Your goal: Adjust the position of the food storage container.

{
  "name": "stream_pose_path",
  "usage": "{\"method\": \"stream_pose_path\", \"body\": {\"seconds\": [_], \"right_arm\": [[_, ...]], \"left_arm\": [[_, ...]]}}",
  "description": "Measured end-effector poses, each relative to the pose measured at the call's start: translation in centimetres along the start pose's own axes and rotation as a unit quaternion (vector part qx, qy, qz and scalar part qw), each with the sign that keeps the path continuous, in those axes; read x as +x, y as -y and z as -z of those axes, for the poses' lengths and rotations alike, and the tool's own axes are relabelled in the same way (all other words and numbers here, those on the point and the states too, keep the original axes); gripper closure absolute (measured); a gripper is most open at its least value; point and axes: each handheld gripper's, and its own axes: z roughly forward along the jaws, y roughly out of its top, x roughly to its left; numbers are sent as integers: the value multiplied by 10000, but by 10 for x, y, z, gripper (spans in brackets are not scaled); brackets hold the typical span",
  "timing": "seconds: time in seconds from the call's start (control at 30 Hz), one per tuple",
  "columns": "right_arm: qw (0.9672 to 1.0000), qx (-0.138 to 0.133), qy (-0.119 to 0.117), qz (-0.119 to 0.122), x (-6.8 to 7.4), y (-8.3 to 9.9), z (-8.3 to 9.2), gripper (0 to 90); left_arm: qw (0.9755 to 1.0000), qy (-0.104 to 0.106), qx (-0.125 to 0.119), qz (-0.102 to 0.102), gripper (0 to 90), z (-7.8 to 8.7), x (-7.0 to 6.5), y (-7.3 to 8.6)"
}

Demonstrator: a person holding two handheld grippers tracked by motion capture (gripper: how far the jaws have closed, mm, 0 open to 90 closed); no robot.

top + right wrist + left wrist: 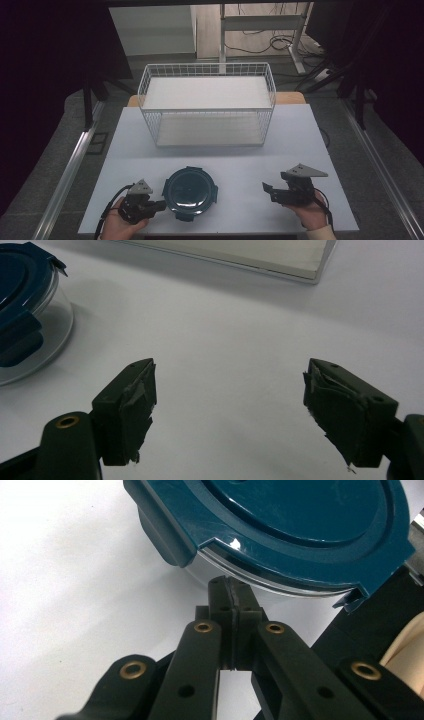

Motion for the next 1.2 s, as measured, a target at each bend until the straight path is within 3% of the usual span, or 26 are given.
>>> {"method": "stream_pose_path", "body": {"seconds": [0.57,1.2], "right_arm": [[10000,22,5,-8,0,0,-1,211],[10000,25,18,-40,-1,1,-1,210]], "left_arm": [[9999,66,151,-17,900,-14,1,-11],[9989,347,249,-170,900,-39,-13,-33]]}}
